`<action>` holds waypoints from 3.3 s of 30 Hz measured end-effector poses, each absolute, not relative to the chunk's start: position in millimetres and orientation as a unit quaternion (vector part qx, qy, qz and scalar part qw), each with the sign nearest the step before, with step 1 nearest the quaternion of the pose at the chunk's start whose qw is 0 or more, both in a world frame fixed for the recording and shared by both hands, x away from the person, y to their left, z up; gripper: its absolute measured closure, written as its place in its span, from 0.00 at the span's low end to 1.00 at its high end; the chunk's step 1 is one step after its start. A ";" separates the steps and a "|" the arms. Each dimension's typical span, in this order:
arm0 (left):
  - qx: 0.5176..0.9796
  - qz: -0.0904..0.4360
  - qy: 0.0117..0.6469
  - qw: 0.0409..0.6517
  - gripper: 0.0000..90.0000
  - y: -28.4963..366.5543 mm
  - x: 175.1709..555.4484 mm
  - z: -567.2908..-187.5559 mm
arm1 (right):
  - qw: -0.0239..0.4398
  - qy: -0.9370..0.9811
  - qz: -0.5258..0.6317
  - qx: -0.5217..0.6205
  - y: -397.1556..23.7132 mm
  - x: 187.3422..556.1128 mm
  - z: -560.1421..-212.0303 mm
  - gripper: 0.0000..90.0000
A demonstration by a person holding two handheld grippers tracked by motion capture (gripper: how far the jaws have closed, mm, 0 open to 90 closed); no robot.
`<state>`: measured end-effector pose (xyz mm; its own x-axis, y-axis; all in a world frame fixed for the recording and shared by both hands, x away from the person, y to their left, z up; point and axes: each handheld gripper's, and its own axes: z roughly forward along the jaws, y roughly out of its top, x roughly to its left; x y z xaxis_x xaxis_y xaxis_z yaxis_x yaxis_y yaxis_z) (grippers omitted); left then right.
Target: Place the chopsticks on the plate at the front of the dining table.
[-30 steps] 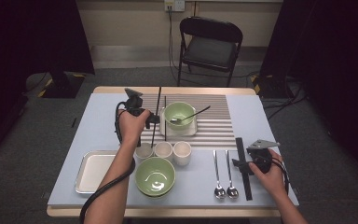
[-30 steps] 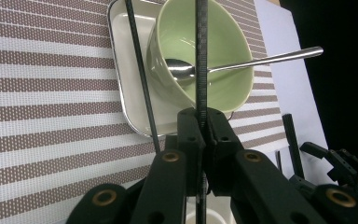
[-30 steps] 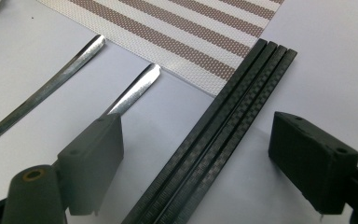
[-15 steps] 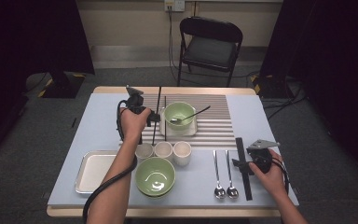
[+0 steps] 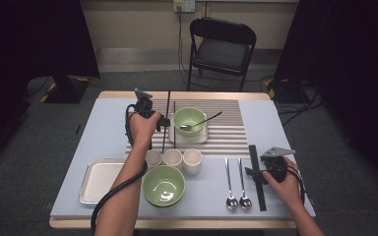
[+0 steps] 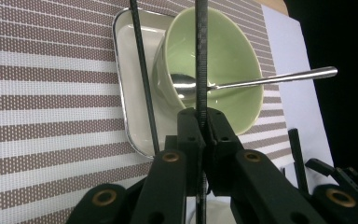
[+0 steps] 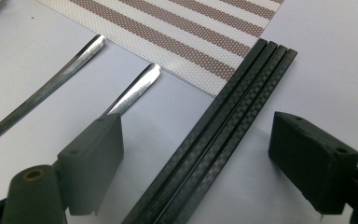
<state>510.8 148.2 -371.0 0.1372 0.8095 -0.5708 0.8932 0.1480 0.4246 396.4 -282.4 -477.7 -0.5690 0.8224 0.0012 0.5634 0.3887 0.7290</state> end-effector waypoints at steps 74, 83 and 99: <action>0.618 -0.023 0.697 0.364 0.96 134.7 540.8 -405.6 | 0.185 0.814 0.351 0.424 -282.3 396.5 -477.8 0.19; 0.622 -0.027 0.695 0.360 0.96 132.1 543.6 -410.1 | 0.184 0.814 0.352 0.425 -282.3 396.5 -477.9 0.19; 0.619 -0.023 0.702 0.351 0.96 134.5 546.6 -417.5 | 0.183 0.814 0.352 0.425 -282.2 396.6 -477.9 0.18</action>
<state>546.6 134.5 -417.5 0.0128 0.8526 -0.5224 0.8853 0.2332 0.4023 396.6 -282.2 -477.9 -0.5718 0.8204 0.0009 0.5626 0.3913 0.7283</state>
